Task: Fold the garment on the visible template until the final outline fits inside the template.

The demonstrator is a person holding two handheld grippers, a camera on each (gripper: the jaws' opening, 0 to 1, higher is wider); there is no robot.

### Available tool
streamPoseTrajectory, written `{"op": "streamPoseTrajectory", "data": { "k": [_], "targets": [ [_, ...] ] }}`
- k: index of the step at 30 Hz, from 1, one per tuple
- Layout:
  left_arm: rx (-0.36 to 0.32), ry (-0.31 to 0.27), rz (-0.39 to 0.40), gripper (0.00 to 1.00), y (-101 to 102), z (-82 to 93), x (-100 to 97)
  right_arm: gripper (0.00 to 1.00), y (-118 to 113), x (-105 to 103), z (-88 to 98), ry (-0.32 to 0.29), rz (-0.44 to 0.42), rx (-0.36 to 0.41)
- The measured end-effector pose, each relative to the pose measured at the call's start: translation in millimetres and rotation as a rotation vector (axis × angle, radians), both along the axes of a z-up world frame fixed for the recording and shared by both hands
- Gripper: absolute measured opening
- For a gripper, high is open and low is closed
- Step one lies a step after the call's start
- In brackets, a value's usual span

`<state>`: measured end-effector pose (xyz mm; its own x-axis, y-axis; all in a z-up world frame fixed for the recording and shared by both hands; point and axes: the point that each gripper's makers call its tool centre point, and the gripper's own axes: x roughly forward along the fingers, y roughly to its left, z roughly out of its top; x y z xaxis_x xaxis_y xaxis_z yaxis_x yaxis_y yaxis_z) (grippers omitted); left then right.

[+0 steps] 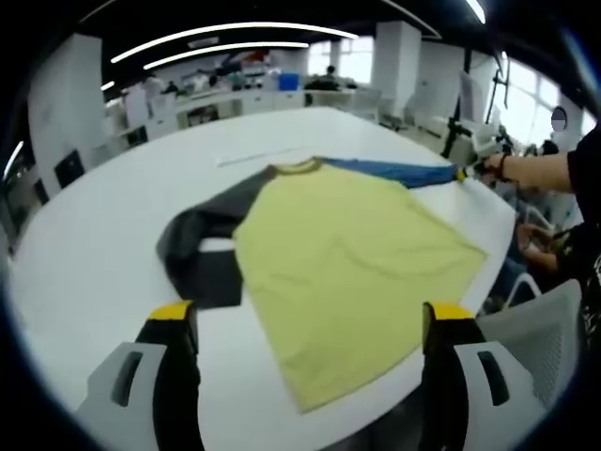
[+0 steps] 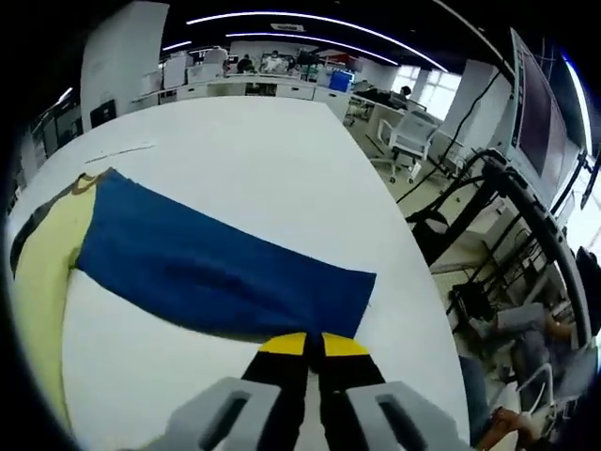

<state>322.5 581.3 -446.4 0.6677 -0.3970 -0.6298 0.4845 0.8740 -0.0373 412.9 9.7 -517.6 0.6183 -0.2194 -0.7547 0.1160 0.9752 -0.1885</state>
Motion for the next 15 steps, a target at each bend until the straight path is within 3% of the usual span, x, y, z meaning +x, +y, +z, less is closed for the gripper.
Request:
{"op": "streamPoseTrajectory", "data": {
  "k": [4, 6, 9, 13, 15],
  "targets": [
    [0.004, 0.002, -0.007, 0.95, -1.1, -0.1, -0.2, 0.07, -3.2, -6.3, -1.9, 0.023, -0.036, 0.022],
    [0.003, 0.001, -0.007, 0.95, -1.4, 0.5, -0.1, 0.15, 1.4, -8.8, 0.5, 0.012, -0.073, 0.093],
    [0.009, 0.004, -0.008, 0.96, -0.5, 0.1, -0.4, 0.25, -1.7, -10.8, 7.4, 0.001, -0.092, 0.115],
    [0.019, 0.015, -0.014, 0.96, -0.2, -2.6, -2.0, 0.28, -5.1, -10.9, 18.5, -0.037, -0.149, 0.189],
    [0.013, 0.012, -0.014, 0.96, -1.4, -1.9, -2.0, 0.27, -9.7, -9.8, 22.0, -0.046, -0.153, 0.183]
  ]
}}
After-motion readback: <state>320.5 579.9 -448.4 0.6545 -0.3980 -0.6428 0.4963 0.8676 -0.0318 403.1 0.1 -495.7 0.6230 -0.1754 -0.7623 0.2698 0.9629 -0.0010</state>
